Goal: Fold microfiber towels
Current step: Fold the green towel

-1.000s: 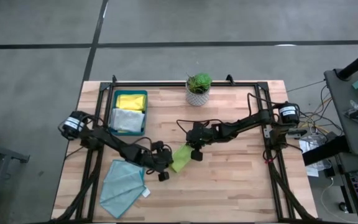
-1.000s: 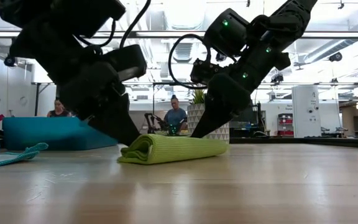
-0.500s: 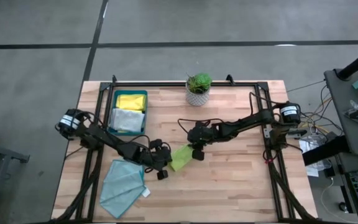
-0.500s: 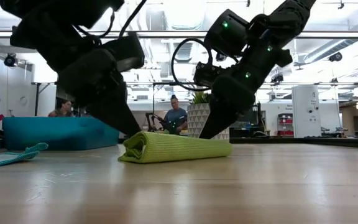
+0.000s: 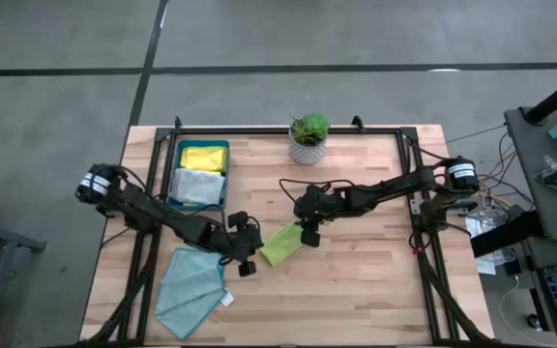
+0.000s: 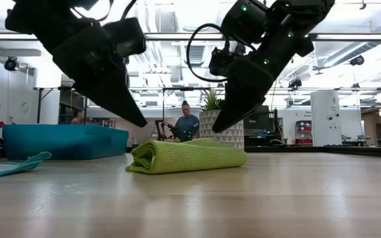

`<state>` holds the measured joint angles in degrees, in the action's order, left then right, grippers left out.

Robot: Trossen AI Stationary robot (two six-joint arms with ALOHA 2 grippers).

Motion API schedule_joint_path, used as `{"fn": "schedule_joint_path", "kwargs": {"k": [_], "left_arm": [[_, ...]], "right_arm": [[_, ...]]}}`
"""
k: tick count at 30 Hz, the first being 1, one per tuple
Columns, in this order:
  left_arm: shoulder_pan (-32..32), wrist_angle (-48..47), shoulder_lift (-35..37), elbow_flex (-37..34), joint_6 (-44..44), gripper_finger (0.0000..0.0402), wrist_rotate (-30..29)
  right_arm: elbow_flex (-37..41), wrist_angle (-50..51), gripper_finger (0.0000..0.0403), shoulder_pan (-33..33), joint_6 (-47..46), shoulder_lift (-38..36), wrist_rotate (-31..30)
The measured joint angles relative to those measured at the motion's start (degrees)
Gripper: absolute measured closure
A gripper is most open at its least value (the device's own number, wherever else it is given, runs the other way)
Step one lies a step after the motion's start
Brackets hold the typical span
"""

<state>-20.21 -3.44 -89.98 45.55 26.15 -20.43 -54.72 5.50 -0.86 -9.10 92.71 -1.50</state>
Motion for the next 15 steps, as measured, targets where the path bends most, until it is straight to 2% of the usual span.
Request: {"fn": "schedule_joint_path", "kwargs": {"k": [5,15], "left_arm": [[0.0,-0.1,-0.64,-0.34,0.24,0.038,0.63],[0.66,0.86,-2.96,-0.82,3.56,0.0253,0.52]], "right_arm": [[0.03,-0.57,0.0315,-1.62,-0.04,-0.02,-0.02],[0.11,-3.34,0.033,-4.69,0.11,-0.02,-0.07]]}}
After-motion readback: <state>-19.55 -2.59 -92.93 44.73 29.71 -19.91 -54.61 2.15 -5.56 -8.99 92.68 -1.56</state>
